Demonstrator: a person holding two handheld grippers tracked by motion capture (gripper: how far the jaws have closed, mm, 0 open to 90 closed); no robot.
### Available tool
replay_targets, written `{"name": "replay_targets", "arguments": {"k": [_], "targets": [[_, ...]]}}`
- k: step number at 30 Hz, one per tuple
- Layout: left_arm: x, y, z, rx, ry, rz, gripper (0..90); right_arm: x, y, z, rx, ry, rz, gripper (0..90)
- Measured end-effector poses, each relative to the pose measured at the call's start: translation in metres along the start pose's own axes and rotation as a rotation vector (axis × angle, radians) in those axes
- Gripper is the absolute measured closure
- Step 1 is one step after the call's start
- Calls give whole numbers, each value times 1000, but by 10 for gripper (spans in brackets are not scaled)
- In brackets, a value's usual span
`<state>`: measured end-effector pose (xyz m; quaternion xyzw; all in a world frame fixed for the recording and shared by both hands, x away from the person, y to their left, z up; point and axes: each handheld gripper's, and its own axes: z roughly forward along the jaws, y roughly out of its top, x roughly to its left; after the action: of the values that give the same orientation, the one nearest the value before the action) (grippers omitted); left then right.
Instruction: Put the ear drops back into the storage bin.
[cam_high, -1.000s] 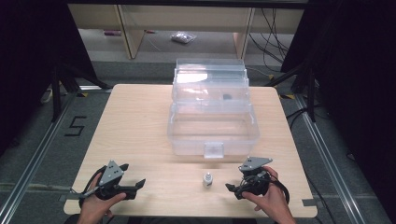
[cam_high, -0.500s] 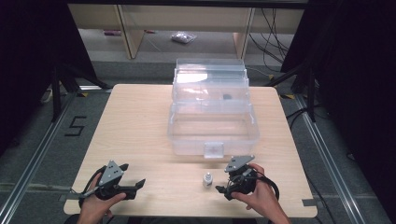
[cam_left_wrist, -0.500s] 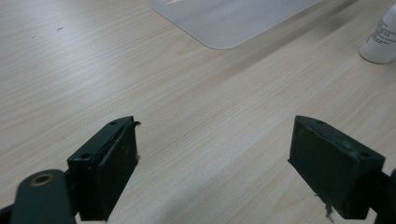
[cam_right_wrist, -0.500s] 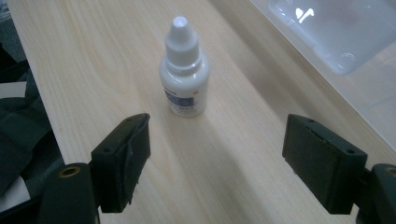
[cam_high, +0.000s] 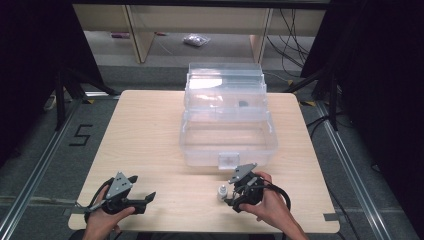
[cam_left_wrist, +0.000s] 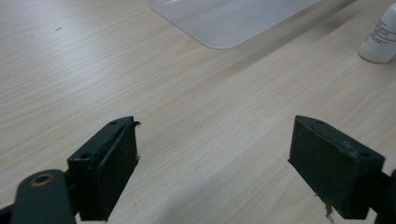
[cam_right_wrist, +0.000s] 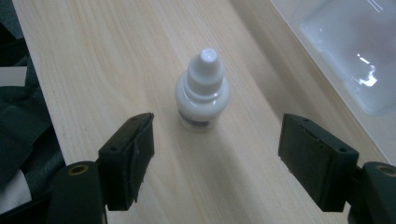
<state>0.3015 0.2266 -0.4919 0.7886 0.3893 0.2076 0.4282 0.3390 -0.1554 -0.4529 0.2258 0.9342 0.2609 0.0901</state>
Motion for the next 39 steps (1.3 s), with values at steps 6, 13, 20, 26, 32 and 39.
{"name": "replay_targets", "arguments": {"k": [6,13,20,26,32,39], "targets": [[0,0,0,-1,-1,0,149,1,10,5,34,22,-35,299],[0,0,0,-2,-2,-4,149,1,15,8,66,35,-40,317],[0,0,0,1,-1,0,149,0,20,10,98,57,-70,331],[0,0,0,0,-1,-1,149,0,24,13,111,69,-83,347],[0,0,0,0,-2,-1,149,0,29,17,132,82,-114,375],[0,0,0,-1,-2,-1,149,-2,32,23,157,96,-133,413]]}}
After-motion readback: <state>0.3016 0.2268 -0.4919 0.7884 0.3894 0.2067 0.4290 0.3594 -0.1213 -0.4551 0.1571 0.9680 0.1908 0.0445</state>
